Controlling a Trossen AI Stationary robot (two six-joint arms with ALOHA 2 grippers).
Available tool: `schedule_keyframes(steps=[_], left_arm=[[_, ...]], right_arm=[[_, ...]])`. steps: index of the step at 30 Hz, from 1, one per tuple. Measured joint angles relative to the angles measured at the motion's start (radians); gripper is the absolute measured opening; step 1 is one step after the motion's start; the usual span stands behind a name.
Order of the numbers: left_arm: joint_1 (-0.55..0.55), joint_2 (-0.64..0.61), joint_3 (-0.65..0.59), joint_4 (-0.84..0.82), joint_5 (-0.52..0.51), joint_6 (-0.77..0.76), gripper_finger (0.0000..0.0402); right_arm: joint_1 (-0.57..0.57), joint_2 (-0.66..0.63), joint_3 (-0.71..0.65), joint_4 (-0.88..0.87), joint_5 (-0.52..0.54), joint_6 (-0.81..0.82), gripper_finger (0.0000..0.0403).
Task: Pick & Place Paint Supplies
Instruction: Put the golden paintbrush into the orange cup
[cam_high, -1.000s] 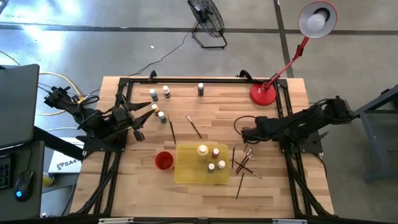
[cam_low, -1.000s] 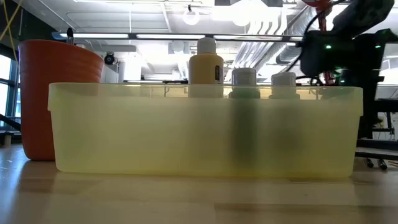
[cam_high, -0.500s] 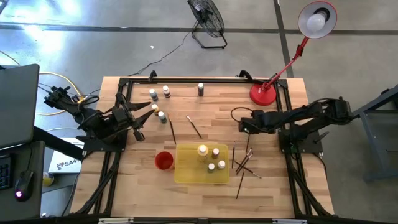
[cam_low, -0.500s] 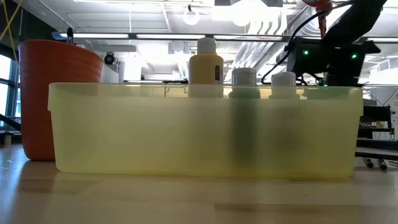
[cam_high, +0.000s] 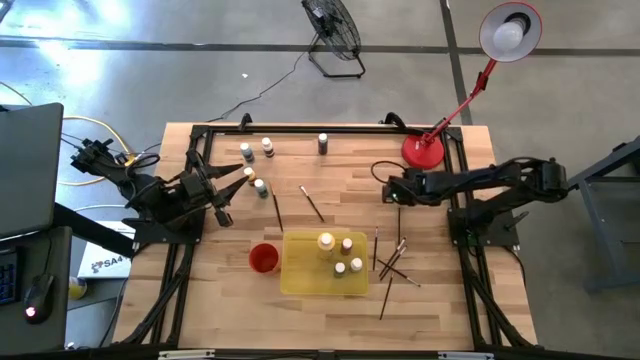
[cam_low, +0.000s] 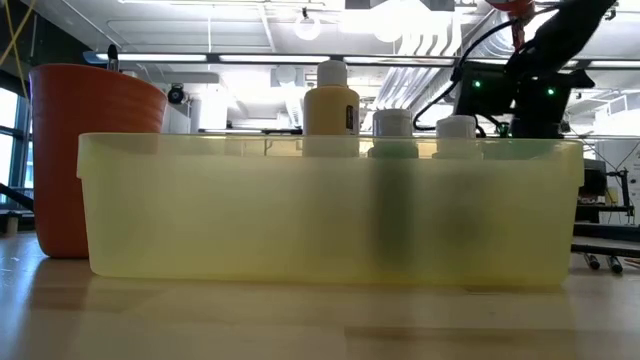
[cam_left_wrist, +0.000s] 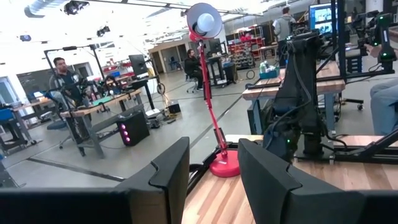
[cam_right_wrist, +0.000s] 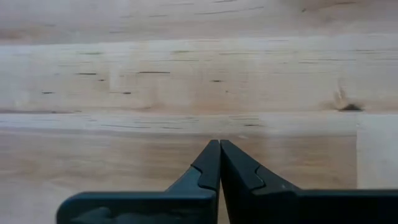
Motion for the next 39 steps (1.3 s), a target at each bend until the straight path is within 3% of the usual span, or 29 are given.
schedule_keyframes(steps=[8,18,28,39], left_arm=[[0.0,0.0,0.0,0.0,0.0,0.0,0.0136],[0.0,0.0,0.0,0.0,0.001,0.0,0.0136],[0.0,0.0,0.0,0.0,0.001,0.0,0.0136],[0.0,0.0,0.0,0.0,0.001,-0.011,0.0136]], right_arm=[[-0.054,0.0,0.055,-0.084,-0.16,-0.018,0.0002],[-0.112,0.007,0.055,-0.098,-0.237,-0.081,0.0017],[-0.112,0.007,0.056,-0.049,-0.235,-0.082,0.0121],[-0.111,0.116,0.062,0.004,-0.199,-0.074,0.0095]])
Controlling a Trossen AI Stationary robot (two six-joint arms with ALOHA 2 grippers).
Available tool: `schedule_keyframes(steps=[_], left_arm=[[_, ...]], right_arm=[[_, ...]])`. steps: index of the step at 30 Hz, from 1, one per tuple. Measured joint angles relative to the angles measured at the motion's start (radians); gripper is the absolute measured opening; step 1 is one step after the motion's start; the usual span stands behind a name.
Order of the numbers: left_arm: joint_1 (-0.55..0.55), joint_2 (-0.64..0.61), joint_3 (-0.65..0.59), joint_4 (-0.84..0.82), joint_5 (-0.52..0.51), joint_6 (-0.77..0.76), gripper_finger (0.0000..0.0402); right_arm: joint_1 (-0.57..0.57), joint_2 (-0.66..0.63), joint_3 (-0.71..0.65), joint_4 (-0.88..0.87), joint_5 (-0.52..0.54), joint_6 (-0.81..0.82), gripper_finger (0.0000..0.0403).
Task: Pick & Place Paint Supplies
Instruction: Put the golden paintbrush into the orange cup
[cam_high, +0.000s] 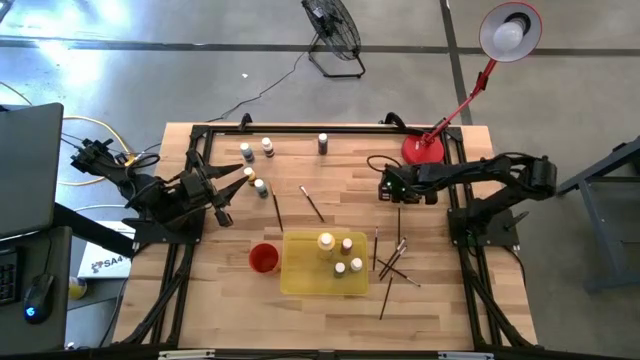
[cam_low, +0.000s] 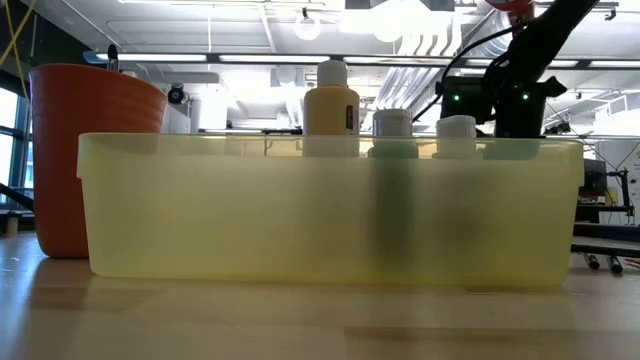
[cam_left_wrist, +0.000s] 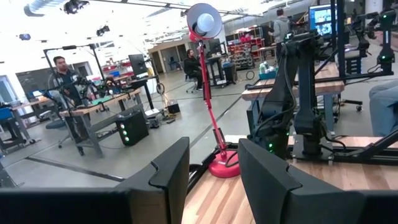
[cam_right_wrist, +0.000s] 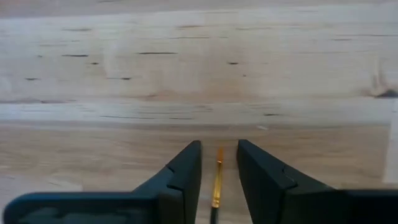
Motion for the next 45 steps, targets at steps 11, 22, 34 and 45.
schedule_keyframes(steps=[11,22,34,45], left_arm=[[0.0,0.0,0.0,0.0,0.0,-0.015,0.0136],[0.0,0.0,0.0,0.0,0.0,-0.016,0.0136],[0.0,0.0,0.0,0.0,0.0,-0.016,0.0136],[0.0,0.0,0.0,0.0,0.0,-0.016,0.0136]], right_arm=[[0.0,0.029,0.0,-0.003,-0.006,0.001,0.0044],[0.0,0.03,-0.001,-0.011,0.006,-0.03,0.0004],[-0.001,0.002,0.032,-0.036,0.0,-0.112,0.0003],[-0.001,-0.12,0.038,-0.029,-0.071,-0.162,0.0003]])
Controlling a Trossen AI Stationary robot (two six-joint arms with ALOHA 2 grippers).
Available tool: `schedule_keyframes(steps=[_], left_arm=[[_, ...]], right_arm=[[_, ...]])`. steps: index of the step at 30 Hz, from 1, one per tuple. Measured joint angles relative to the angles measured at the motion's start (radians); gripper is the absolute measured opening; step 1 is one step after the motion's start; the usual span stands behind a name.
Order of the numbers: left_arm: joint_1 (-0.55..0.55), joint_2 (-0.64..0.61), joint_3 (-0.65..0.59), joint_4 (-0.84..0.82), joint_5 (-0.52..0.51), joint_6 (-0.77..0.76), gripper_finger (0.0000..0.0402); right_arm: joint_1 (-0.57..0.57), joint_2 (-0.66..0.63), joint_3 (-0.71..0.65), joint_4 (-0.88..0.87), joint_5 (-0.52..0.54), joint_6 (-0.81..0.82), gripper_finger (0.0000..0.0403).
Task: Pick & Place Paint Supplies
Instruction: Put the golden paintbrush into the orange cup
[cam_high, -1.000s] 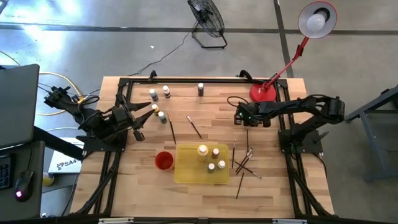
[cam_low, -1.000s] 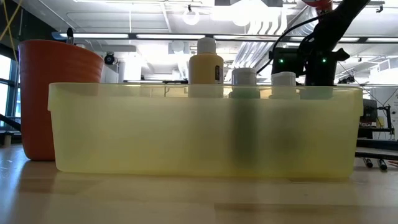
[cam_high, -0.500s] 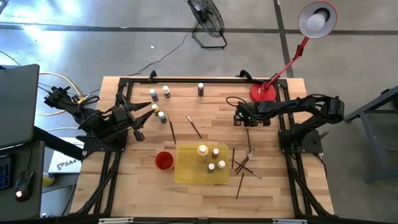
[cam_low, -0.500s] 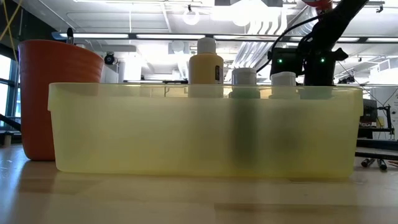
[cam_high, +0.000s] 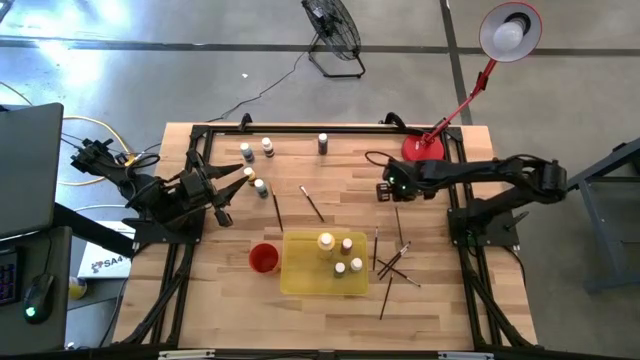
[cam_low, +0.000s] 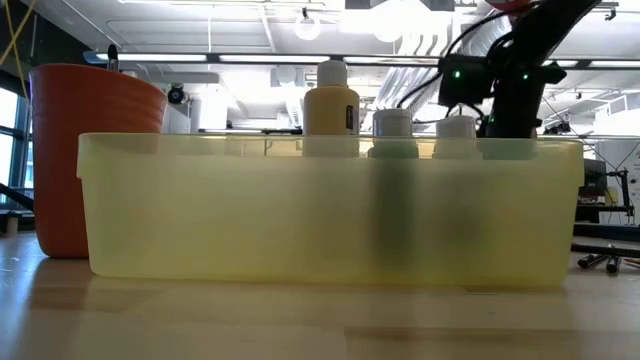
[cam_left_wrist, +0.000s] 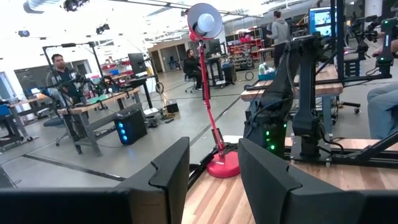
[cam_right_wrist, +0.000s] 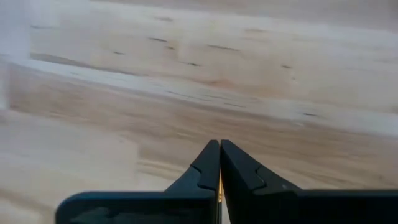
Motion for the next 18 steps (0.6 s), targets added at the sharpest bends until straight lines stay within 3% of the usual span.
schedule_keyframes(steps=[9,18], left_arm=[[0.0,0.0,0.0,0.0,0.0,0.0,0.0136],[0.0,0.0,0.0,0.0,-0.005,-0.001,0.0136]], right_arm=[[0.0,-0.206,0.001,0.064,0.005,-0.059,0.0003],[0.0,-0.401,0.002,0.193,0.116,-0.142,0.0003]])
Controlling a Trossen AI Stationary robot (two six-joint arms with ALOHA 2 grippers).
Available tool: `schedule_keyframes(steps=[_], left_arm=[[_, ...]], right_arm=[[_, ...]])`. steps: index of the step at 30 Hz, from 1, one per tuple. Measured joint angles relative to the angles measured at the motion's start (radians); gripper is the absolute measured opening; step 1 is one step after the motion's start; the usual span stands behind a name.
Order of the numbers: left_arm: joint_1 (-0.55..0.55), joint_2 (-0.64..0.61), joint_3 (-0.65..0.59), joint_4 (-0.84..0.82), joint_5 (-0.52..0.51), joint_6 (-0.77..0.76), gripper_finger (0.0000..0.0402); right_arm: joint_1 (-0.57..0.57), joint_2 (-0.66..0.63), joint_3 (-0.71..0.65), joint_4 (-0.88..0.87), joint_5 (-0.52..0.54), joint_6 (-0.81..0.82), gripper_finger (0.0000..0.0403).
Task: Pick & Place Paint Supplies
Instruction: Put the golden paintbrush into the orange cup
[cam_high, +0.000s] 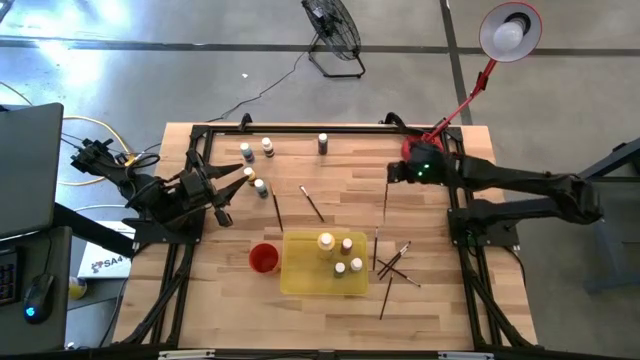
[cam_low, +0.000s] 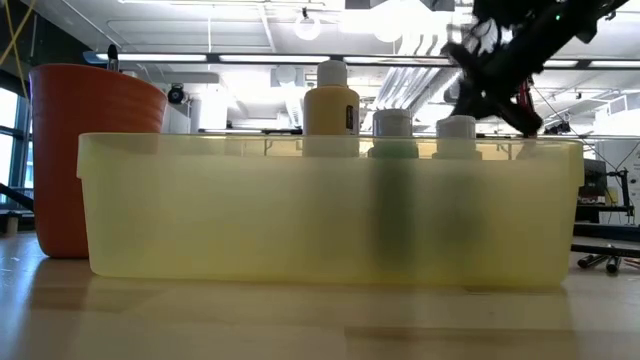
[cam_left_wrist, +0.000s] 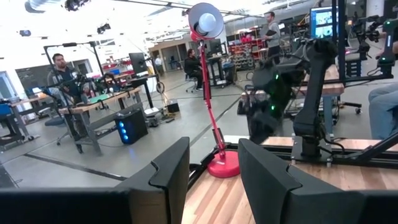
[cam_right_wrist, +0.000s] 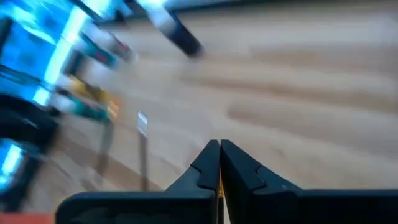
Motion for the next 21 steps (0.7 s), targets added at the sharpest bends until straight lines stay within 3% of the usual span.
schedule_keyframes(steps=[9,21], left_arm=[[0.0,0.0,0.0,0.0,-0.001,-0.094,0.0136],[0.0,-0.024,0.0,-0.154,0.115,-0.438,0.0136]], right_arm=[[0.002,-0.052,0.003,0.376,-0.009,-0.099,0.0003],[0.11,-0.049,0.003,0.563,-0.009,-0.211,0.0003]])
